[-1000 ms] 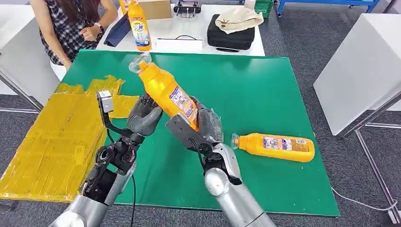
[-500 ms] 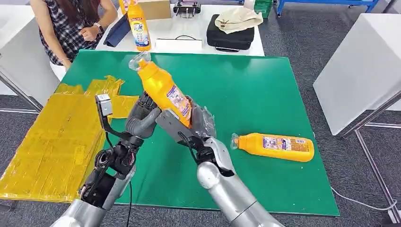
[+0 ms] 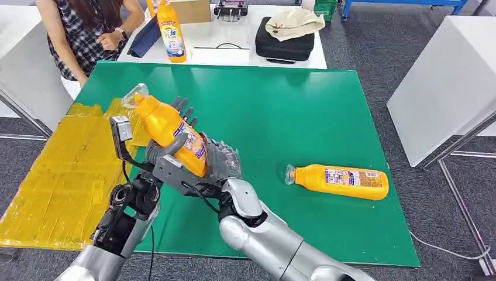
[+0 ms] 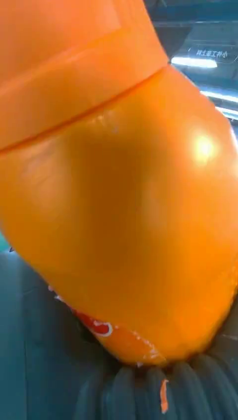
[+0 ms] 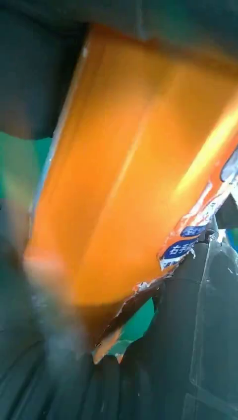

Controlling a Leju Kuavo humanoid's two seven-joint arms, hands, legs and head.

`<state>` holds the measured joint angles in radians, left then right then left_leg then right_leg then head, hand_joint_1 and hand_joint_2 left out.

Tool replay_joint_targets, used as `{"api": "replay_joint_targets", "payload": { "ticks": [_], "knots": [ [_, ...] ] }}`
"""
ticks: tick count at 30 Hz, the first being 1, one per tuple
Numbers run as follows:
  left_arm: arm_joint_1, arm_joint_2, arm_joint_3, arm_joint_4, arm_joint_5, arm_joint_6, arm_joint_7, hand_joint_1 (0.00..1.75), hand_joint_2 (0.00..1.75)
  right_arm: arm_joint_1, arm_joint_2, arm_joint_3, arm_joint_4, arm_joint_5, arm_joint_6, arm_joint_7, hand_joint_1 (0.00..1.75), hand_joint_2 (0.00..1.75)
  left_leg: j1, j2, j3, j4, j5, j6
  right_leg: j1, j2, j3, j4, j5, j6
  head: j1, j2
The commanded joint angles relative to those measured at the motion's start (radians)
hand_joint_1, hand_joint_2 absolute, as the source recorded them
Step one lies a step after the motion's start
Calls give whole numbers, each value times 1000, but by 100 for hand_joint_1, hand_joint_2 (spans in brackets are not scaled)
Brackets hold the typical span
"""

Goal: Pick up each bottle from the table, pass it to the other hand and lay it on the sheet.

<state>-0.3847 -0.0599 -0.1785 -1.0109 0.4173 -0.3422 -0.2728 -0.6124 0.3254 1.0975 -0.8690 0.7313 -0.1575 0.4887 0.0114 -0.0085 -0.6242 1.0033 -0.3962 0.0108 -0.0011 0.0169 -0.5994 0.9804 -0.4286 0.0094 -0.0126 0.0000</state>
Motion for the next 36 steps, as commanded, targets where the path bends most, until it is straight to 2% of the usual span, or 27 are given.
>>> {"api": "replay_joint_targets", "payload": {
  "ticks": [1,6,7,8,19,23,24,27,28,29,30,34,36],
  "knots": [
    [-111,-21,-63,56,-14,7,12,0,175,26,24,289,13,3,143,-65,175,175,1,-4,5,0,-3,-1,1,-6,7,0,-4,0,1,0],
    [-95,-19,-57,29,-16,11,15,0,175,22,24,287,14,-4,147,-70,175,175,1,-3,3,0,-2,0,1,-5,4,0,-3,0,1,0],
    [-92,-20,-54,22,-16,14,15,63,175,22,24,286,16,-7,148,-72,175,175,1,-4,4,1,-3,0,2,-7,6,0,-4,0,0,0],
    [-84,-21,-51,9,-15,17,18,175,175,20,24,284,18,-10,148,-73,175,175,1,-4,2,0,-1,0,1,-5,3,0,-3,0,0,0],
    [-45,-7,-22,-50,1,23,27,175,175,-5,24,255,78,-46,146,-110,175,175,1,-3,1,0,-1,0,1,-5,2,0,-2,0,1,0],
    [-39,0,-19,-59,6,29,23,175,175,-11,24,223,95,-52,111,-122,175,175,1,-4,3,0,-1,0,1,-6,4,0,-3,0,0,0],
    [-22,11,-11,-84,6,40,21,175,175,-7,24,187,108,-38,56,-137,127,175,1,-4,2,0,-1,0,1,-5,3,0,-2,0,1,0],
    [8,26,6,-127,-1,46,20,175,175,-1,24,134,123,2,38,-166,127,175,1,-3,3,0,-1,0,1,-5,4,0,-2,0,1,0],
    [13,31,8,-137,-16,57,11,175,175,3,24,115,123,9,26,-162,23,175,1,-3,2,0,-1,0,1,-4,3,0,-2,0,0,0],
    [26,40,18,-162,-57,98,-13,175,175,19,24,52,124,46,-18,-160,0,175,1,-2,2,0,-1,0,1,-4,3,0,-2,0,0,0],
    [56,61,43,-210,-135,170,-46,175,175,49,0,-52,77,112,-60,-178,0,0,1,-3,4,0,-2,0,1,-5,5,0,-3,0,1,0],
    [112,111,168,-274,-529,445,-122,175,175,214,-142,-376,-359,286,-68,-192,0,0,1,-2,7,-1,-3,0,2,-5,8,-1,-3,1,0,0],
    [94,112,229,-242,-625,473,-147,175,175,278,-163,-486,-523,342,18,-211,0,0,1,0,5,0,-4,0,2,-2,6,0,-3,1,0,0]
  ]
}}
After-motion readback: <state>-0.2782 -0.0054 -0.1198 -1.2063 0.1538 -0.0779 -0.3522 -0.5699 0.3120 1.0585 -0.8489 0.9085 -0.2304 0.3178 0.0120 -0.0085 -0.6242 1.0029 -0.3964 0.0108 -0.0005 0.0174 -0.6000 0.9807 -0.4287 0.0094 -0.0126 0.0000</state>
